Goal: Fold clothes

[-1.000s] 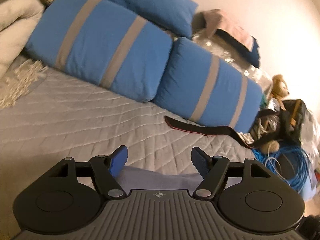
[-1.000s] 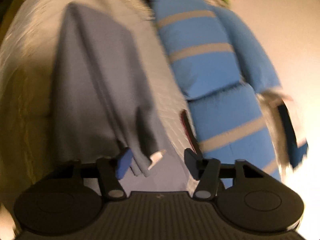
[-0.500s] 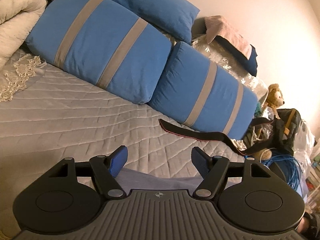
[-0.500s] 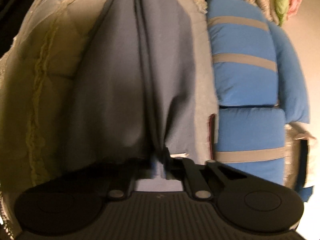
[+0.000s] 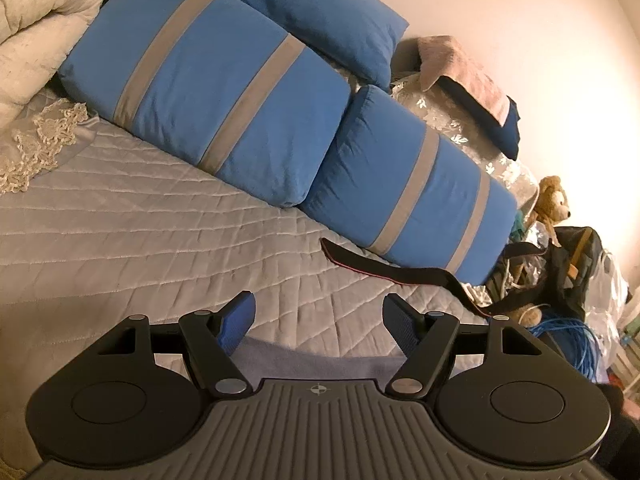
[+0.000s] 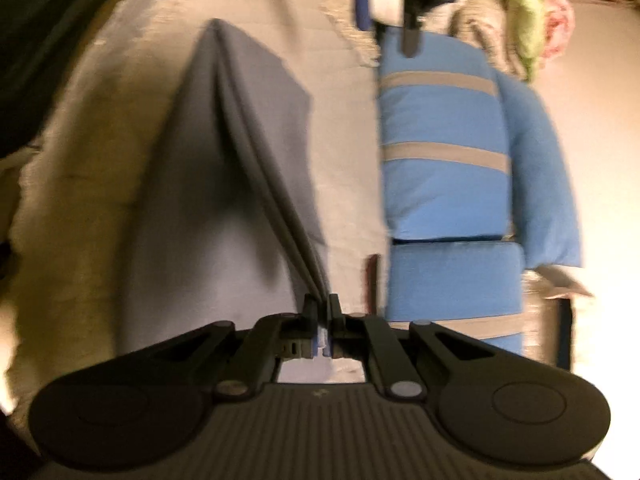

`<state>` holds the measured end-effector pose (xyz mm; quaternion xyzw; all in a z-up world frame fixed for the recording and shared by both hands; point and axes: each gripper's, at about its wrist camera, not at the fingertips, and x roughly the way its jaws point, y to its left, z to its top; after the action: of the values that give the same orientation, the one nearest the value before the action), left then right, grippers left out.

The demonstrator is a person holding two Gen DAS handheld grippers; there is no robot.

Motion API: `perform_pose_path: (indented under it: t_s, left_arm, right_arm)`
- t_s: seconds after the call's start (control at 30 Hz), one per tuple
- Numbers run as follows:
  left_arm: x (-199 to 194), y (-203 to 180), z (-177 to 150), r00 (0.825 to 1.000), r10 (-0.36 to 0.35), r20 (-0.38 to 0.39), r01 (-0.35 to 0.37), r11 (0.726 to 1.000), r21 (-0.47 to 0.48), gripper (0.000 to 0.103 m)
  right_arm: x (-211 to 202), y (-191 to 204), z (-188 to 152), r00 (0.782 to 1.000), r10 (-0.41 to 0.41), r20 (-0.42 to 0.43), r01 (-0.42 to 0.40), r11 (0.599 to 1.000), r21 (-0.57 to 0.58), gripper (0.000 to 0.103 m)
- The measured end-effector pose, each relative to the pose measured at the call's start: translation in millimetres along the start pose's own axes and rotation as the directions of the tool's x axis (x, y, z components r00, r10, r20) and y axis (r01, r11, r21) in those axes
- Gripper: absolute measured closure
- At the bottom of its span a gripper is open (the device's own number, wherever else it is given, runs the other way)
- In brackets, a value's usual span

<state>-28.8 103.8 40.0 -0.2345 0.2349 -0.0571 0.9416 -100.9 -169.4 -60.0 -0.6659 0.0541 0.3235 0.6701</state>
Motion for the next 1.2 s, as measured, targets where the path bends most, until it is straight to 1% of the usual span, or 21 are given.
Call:
perform_pose_path:
  t_s: [0.1, 0.23, 0.3, 0.33, 0.37, 0.4, 0.43, 0.5, 0.53, 0.57, 0.63, 0.67, 0.73, 0.83, 0.87, 0.93, 1.0, 1.03, 1.07, 1.17, 1.2]
  left_arm:
    - [0, 0, 0, 1.000, -0.001, -0.003, 0.001, 1.000, 0.001, 0.034]
    - [2, 2, 0, 1.000, 0.002, -0.014, -0.002, 1.000, -0.005, 0.034]
    - [1, 3, -1, 1.000, 0.002, -0.016, -0.002, 1.000, -0.012, 0.034]
    - [1, 3, -1, 1.000, 0.002, -0.016, -0.002, 1.000, -0.015, 0.034]
    - [2, 4, 0, 1.000, 0.002, -0.017, -0.002, 1.000, -0.018, 0.034]
    - [2, 5, 0, 1.000, 0.002, -0.018, -0.002, 1.000, -0.021, 0.034]
    - [2, 5, 0, 1.000, 0.002, -0.019, -0.002, 1.000, -0.024, 0.034]
    - [3, 5, 0, 1.000, -0.003, -0.022, 0.002, 1.000, -0.024, 0.034]
    - [3, 5, 0, 1.000, -0.005, -0.023, 0.004, 1.000, -0.024, 0.034]
    - [3, 4, -1, 1.000, -0.006, -0.025, 0.005, 1.000, -0.022, 0.034]
    - [3, 5, -1, 1.000, -0.006, -0.029, 0.005, 1.000, -0.020, 0.034]
    - [4, 5, -1, 1.000, -0.006, -0.030, 0.005, 1.000, -0.021, 0.034]
    - [4, 5, -1, 0.999, -0.008, -0.033, 0.007, 1.000, -0.028, 0.034]
    - [5, 4, -1, 0.999, -0.013, -0.034, 0.012, 0.999, -0.031, 0.034]
    - [5, 3, -1, 0.999, -0.013, -0.035, 0.012, 1.000, -0.028, 0.034]
    - [6, 3, -2, 0.999, -0.008, -0.038, 0.007, 1.000, -0.024, 0.034]
    - [7, 3, -2, 0.999, -0.002, -0.043, 0.001, 1.000, -0.024, 0.034]
    - [8, 3, -2, 0.999, -0.001, -0.045, 0.000, 1.000, -0.027, 0.034]
    - [8, 4, -2, 0.999, 0.000, -0.046, -0.002, 1.000, -0.030, 0.034]
    - [9, 4, -2, 0.999, 0.000, -0.049, -0.002, 0.999, -0.033, 0.034]
    - [9, 4, -2, 0.999, 0.000, -0.051, -0.001, 0.999, -0.032, 0.034]
  right_arm:
    - [2, 5, -1, 1.000, -0.019, -0.004, 0.019, 1.000, -0.007, 0.099]
    - [1, 11, -1, 0.992, -0.124, -0.026, 0.124, 0.992, -0.001, 0.099]
    - [5, 23, -3, 0.997, -0.061, -0.041, 0.060, 0.998, -0.006, 0.099]
    - [8, 34, -4, 0.998, -0.014, -0.057, 0.013, 1.000, -0.020, 0.081]
    - [12, 46, -6, 0.997, 0.030, -0.075, -0.033, 0.999, -0.034, 0.070]
    - [15, 57, -8, 0.994, 0.073, -0.086, -0.076, 0.996, -0.037, 0.064]
    - [14, 60, -10, 0.992, 0.102, -0.080, -0.103, 0.995, -0.002, 0.057]
    - [13, 48, -11, 0.990, 0.125, -0.060, -0.115, 0.984, 0.139, 0.050]
    - [13, 34, -14, 0.989, 0.143, -0.042, -0.129, 0.961, 0.243, 0.041]
    - [12, 17, -20, 0.988, 0.155, -0.010, -0.141, 0.920, 0.366, 0.036]
    - [15, -12, -31, 0.983, 0.179, 0.033, -0.166, 0.810, 0.562, 0.036]
    - [20, -24, -39, 0.980, 0.196, 0.045, -0.178, 0.742, 0.647, 0.036]
    - [30, -45, -58, 0.970, 0.229, 0.078, -0.200, 0.583, 0.788, 0.036]
    - [41, -54, -89, 0.943, 0.286, 0.171, -0.269, 0.354, 0.896, 0.036]
    - [47, -58, -96, 0.929, 0.303, 0.212, -0.301, 0.288, 0.909, 0.036]
    - [54, -57, -107, 0.907, 0.317, 0.277, -0.344, 0.181, 0.921, 0.037]
    - [60, -56, -114, 0.891, 0.321, 0.321, -0.367, 0.095, 0.925, 0.038]
    - [63, -55, -115, 0.886, 0.321, 0.335, -0.373, 0.062, 0.926, 0.042]
    - [64, -55, -117, 0.882, 0.319, 0.346, -0.375, 0.032, 0.927, 0.054]
    - [80, -59, -129, 0.874, 0.323, 0.362, -0.362, -0.062, 0.930, 0.082]
    - [84, -60, -133, 0.876, 0.319, 0.361, -0.352, -0.088, 0.932, 0.086]
